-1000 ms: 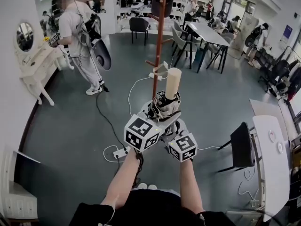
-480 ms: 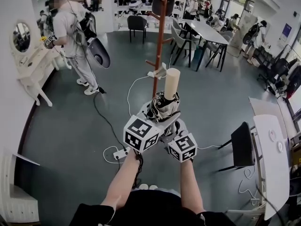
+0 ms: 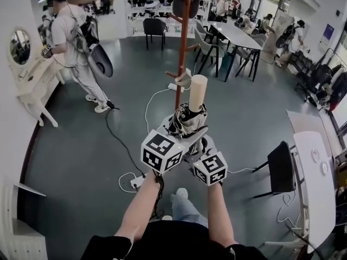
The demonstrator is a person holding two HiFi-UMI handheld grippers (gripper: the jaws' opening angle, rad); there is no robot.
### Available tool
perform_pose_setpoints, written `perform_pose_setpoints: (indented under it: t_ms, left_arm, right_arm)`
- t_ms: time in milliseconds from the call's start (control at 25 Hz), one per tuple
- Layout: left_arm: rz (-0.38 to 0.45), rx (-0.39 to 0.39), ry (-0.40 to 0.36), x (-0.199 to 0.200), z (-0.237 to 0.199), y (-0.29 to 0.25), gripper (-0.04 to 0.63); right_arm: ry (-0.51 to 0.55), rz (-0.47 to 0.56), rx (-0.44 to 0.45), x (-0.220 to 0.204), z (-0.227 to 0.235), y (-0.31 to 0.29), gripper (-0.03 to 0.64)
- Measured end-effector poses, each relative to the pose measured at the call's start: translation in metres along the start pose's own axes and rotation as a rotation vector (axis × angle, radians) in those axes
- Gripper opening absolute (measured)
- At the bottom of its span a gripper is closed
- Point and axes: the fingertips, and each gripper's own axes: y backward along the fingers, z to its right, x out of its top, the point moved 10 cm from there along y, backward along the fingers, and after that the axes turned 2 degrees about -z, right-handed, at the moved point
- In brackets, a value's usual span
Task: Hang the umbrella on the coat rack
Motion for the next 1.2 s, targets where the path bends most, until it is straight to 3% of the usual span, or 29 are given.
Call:
perform_pose_setpoints:
  t_ms: [120,360,880,1200]
  left_arm:
    - [-0.004,0.003,0.000,-0.007,-0.017,-0.027,0.296]
    - [-0.011,0.023,-0.011,-0.048,-0.101,-0.106,0.296]
    - [0.025,0.092,-0.027,0.003,-0.251,-0.244,0.296]
    - [0.053,0.142,-0.027,0.022,-0.305,-0.276,0.296]
  right_arm:
    - [-0.003,0.000,0.004,-0.009,0.029,-0.014,0.350]
    - [-0.006,0.013,0.023,-0.053,0.117,-0.090,0.351]
    - [0.040,0.027,0.095,-0.005,0.293,-0.215,0.351]
    - [0.071,0.025,0.140,0.016,0.342,-0.263,0.353]
